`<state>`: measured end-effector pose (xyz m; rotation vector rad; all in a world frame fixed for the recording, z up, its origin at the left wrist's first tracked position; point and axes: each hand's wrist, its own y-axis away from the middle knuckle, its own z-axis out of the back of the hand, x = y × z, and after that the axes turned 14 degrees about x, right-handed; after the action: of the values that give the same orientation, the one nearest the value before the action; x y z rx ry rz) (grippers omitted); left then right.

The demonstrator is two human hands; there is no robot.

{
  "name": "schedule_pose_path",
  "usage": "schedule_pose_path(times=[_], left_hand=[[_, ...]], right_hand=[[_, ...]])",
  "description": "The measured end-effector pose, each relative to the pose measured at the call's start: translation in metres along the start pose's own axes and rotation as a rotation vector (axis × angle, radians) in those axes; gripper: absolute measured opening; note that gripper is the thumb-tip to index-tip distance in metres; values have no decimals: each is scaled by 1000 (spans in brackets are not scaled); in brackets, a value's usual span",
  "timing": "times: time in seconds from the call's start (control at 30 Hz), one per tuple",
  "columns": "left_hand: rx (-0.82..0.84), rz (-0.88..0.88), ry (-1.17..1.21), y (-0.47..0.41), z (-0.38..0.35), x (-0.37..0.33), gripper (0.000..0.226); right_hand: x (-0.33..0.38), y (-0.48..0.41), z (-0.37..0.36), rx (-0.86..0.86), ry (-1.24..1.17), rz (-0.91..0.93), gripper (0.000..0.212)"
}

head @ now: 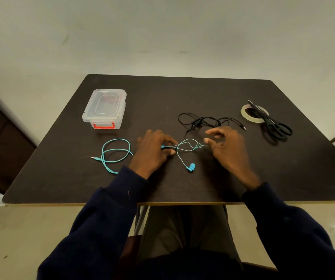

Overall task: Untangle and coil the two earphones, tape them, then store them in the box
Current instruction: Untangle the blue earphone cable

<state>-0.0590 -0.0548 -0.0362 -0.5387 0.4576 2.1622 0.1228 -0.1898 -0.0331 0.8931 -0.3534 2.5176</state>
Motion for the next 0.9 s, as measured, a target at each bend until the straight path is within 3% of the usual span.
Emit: schedule_pose_path(times=[0.07, 0.13, 0.3, 0.37, 0.5, 0.57, 0.67, 0.77, 0.9], left_hand=[[-24, -6, -10, -1, -2, -2, 34], [-22, -14, -35, -2, -5, -4, 37], [-58, -42, -20, -6, -15, -6, 21], [-85, -37, 2, -8, -17, -3, 16], [-133, -18, 47, -7, -11, 0, 9], [-132, 7, 62, -8, -8, 4, 7], [-96, 58, 73, -8, -3, 10, 9], [-74, 87, 64, -9, 1, 14, 10], [-57, 136, 65, -9, 4, 19, 12]], right_hand=[[6, 10, 0, -138, -25, 93, 10], [16, 20, 0, -119, -60, 134, 6], [39, 34, -22, 250, 36, 55, 24], [40, 33, -34, 307, 148, 42, 38], [39, 32, -25, 346, 68, 54, 5], [31, 31, -7, 372, -106, 22, 5], [15, 27, 33, 310, -238, 13, 4], [-7, 19, 62, 169, -156, -19, 6], [-33, 11, 67, 205, -65, -157, 8]])
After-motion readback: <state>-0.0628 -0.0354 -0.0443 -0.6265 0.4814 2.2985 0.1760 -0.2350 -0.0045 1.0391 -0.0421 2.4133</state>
